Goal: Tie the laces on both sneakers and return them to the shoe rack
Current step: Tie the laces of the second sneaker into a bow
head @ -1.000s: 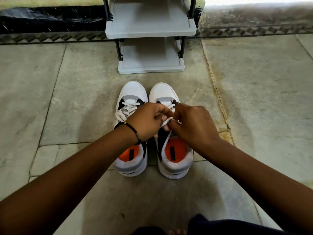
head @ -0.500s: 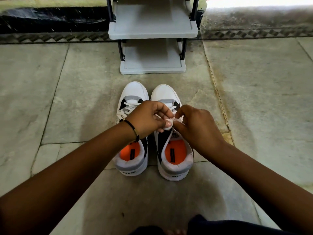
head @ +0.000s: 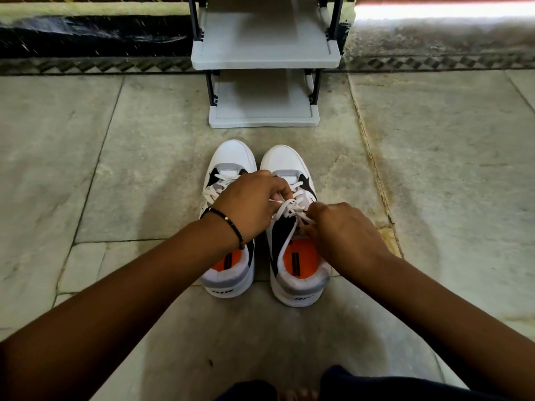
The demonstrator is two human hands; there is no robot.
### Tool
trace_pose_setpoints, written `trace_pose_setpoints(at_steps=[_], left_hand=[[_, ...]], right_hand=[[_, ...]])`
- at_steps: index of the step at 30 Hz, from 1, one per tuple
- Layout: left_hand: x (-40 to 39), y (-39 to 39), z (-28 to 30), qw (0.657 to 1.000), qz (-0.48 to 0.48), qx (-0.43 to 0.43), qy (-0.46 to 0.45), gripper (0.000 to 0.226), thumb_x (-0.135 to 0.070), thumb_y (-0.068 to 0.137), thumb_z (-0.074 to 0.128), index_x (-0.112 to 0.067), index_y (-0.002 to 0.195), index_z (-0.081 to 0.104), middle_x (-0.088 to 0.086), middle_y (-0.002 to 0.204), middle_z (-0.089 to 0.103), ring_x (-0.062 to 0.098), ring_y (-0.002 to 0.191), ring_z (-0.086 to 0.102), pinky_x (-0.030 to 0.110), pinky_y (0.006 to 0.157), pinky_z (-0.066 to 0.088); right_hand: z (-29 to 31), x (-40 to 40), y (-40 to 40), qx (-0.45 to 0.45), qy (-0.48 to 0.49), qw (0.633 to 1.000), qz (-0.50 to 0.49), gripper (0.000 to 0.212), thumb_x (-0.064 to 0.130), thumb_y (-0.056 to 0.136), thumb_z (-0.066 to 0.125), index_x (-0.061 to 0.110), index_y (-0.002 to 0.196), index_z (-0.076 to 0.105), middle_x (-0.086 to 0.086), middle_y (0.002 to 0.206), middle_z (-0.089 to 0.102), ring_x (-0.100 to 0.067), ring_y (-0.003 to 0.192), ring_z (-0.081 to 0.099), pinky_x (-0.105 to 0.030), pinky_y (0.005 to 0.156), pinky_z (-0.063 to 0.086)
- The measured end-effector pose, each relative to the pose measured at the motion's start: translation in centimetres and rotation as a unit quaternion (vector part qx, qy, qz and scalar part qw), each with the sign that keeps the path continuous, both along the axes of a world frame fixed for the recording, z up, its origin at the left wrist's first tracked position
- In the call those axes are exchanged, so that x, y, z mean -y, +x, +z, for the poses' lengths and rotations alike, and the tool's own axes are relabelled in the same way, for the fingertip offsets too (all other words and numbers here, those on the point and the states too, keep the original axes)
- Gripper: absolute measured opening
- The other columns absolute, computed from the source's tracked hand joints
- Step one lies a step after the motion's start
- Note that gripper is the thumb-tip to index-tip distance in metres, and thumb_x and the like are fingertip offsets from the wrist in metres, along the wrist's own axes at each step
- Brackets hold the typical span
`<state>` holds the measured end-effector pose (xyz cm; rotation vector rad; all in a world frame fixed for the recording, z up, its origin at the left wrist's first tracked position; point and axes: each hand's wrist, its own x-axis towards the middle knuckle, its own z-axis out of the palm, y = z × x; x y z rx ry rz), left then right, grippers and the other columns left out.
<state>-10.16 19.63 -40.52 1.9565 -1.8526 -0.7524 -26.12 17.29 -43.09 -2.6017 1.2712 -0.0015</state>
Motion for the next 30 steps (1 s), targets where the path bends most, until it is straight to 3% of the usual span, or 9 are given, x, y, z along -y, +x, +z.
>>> trace_pose_setpoints(at_steps=[3, 5, 7, 11, 15, 17, 22, 26, 30], left_hand=[[0.0, 0.1, 0.0, 1.0, 0.014, -0.004, 0.003, 0.021, -0.004, 0.08, 0.059, -0.016, 0.093, 0.07, 0.01, 0.096, 0.064, 0.024, 0.091, 0.059, 0.037, 0.084, 0.047], [0.0, 0.1, 0.0, 1.0, 0.016, -0.006, 0.002, 0.022, -0.002, 0.079, 0.059, -0.015, 0.093, 0.07, 0.01, 0.097, 0.064, 0.023, 0.091, 0.06, 0.034, 0.084, 0.047], [-0.1, 0.0, 0.0, 1.0, 0.012, -0.005, 0.002, 0.023, -0.001, 0.079, 0.058, -0.014, 0.095, 0.069, 0.009, 0.099, 0.064, 0.022, 0.092, 0.06, 0.03, 0.083, 0.046], [-0.2, -0.2, 0.1, 1.0, 0.008, 0.0, 0.007, 0.023, -0.001, 0.08, 0.058, -0.012, 0.097, 0.069, 0.011, 0.101, 0.064, 0.023, 0.094, 0.059, 0.03, 0.083, 0.044], [-0.2, -0.1, 0.2, 1.0, 0.004, 0.009, 0.001, 0.024, 0.001, 0.079, 0.056, -0.012, 0.095, 0.069, 0.012, 0.102, 0.064, 0.025, 0.095, 0.059, 0.035, 0.085, 0.047], [-0.2, 0.2, 0.1, 1.0, 0.0, 0.021, 0.001, 0.023, -0.001, 0.08, 0.057, -0.013, 0.095, 0.069, 0.011, 0.101, 0.063, 0.025, 0.096, 0.058, 0.035, 0.084, 0.047], [-0.2, 0.4, -0.3, 0.998, -0.017, 0.054, 0.011, 0.019, -0.005, 0.081, 0.059, -0.014, 0.095, 0.069, 0.01, 0.104, 0.064, 0.027, 0.097, 0.059, 0.037, 0.084, 0.048], [-0.3, 0.6, -0.8, 0.989, -0.051, 0.141, 0.009, 0.02, -0.01, 0.085, 0.053, -0.019, 0.097, 0.065, 0.006, 0.103, 0.06, 0.028, 0.099, 0.056, 0.029, 0.072, 0.034], [-0.3, 0.8, -1.0, 0.972, -0.071, 0.221, -0.025, 0.024, -0.012, 0.086, 0.048, -0.026, 0.1, 0.061, 0.001, 0.106, 0.059, 0.026, 0.109, 0.048, 0.035, 0.084, 0.031]], right_hand=[[0.1, -0.9, 0.0, -0.046, -0.05, 0.996, 0.057, 0.013, 0.018, 0.089, 0.056, 0.007, 0.095, 0.052, -0.007, 0.074, 0.063, -0.024, 0.059, 0.055, -0.028, 0.044, 0.026], [-0.1, -1.4, -0.1, -0.078, -0.1, 0.989, 0.074, 0.026, 0.019, 0.07, 0.078, 0.007, 0.075, 0.055, -0.004, 0.052, 0.058, -0.02, 0.039, 0.048, -0.024, 0.037, 0.016], [-0.1, -1.6, 0.0, -0.093, -0.122, 0.986, 0.073, 0.037, 0.016, 0.051, 0.088, 0.008, 0.061, 0.053, -0.003, 0.04, 0.051, -0.02, 0.029, 0.045, -0.02, 0.038, 0.014], [0.3, -1.7, 0.5, -0.091, -0.122, 0.986, 0.071, 0.033, 0.006, 0.047, 0.084, 0.006, 0.057, 0.053, -0.006, 0.038, 0.051, -0.024, 0.027, 0.047, -0.02, 0.041, 0.018], [1.4, -1.5, 0.6, -0.11, -0.12, 0.98, 0.113, 0.007, 0.006, 0.081, 0.058, 0.003, 0.086, 0.054, -0.009, 0.067, 0.061, -0.029, 0.056, 0.06, -0.028, 0.046, 0.026], [2.2, -0.6, 0.4, -0.116, -0.088, 0.981, 0.127, 0.013, 0.006, 0.09, 0.04, 0.006, 0.099, 0.05, -0.007, 0.081, 0.059, -0.028, 0.071, 0.058, -0.031, 0.048, 0.028], [2.6, 1.9, -0.5, -0.069, -0.094, 0.987, 0.108, 0.031, 0.017, 0.09, 0.029, 0.011, 0.106, 0.055, -0.008, 0.094, 0.065, -0.03, 0.087, 0.062, -0.032, 0.058, 0.037], [1.8, 2.9, -1.7, -0.057, -0.083, 0.991, 0.085, 0.02, 0.011, 0.088, 0.044, 0.015, 0.1, 0.059, -0.007, 0.087, 0.066, -0.03, 0.081, 0.061, -0.029, 0.054, 0.029], [0.4, 3.2, -3.5, -0.016, -0.107, 0.992, 0.061, 0.016, 0.017, 0.09, 0.05, 0.015, 0.093, 0.065, -0.007, 0.077, 0.068, -0.032, 0.072, 0.062, -0.024, 0.044, 0.017]])
